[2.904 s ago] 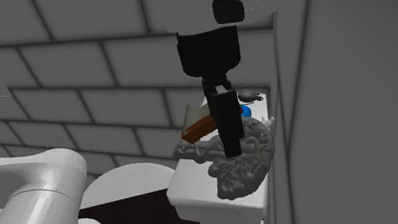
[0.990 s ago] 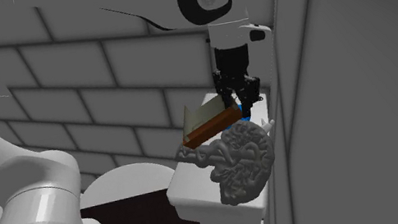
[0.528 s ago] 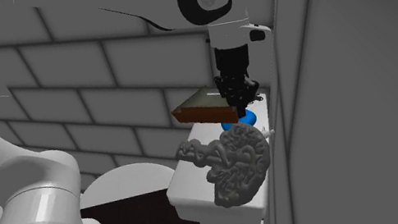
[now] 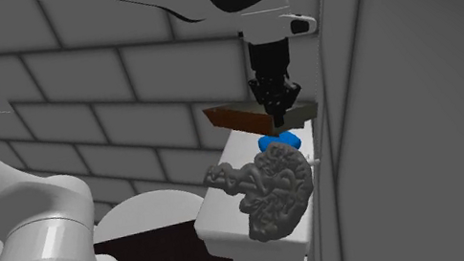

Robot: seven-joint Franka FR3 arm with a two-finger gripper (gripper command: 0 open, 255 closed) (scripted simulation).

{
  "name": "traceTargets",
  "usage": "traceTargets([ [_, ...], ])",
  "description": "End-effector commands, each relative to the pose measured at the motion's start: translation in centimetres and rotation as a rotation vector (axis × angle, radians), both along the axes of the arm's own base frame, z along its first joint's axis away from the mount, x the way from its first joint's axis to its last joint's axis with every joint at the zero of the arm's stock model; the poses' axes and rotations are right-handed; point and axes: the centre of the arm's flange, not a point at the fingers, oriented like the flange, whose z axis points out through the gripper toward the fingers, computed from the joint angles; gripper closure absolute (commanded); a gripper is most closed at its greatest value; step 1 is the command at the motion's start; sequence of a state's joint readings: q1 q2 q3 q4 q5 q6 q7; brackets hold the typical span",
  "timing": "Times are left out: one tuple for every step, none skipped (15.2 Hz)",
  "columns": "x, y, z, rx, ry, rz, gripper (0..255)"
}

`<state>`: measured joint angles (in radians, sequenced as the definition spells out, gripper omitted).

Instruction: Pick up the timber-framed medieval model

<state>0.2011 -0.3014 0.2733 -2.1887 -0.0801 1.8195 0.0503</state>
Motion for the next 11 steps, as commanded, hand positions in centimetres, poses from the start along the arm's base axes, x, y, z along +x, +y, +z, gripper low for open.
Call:
traceTargets([
  [0.0, -0.2, 1.2, 0.001, -0.002, -0.001, 255],
  [0.0, -0.2, 1.7, 0.001, -0.002, -0.001, 255],
  [0.0, -0.2, 2.2, 0.001, -0.002, -0.001, 255],
  [0.0, -0.2, 2.8, 0.001, -0.002, -0.001, 255],
  [0.0, -0.2, 3.3, 0.001, -0.002, -0.001, 255],
  [0.0, -0.2, 3.8, 0.001, -0.002, -0.001, 255],
  [0.0, -0.2, 4.3, 0.001, -0.002, -0.001, 255],
  [0.0, -0.2, 4.9, 0.001, -0.002, -0.001, 255],
  [0.0, -0.2, 5.4, 0.001, -0.002, -0.001, 255],
  [0.0, -0.2, 5.5, 0.001, -0.002, -0.001, 255],
  [0.0, -0.2, 5.5, 0.001, -0.002, -0.001, 255],
])
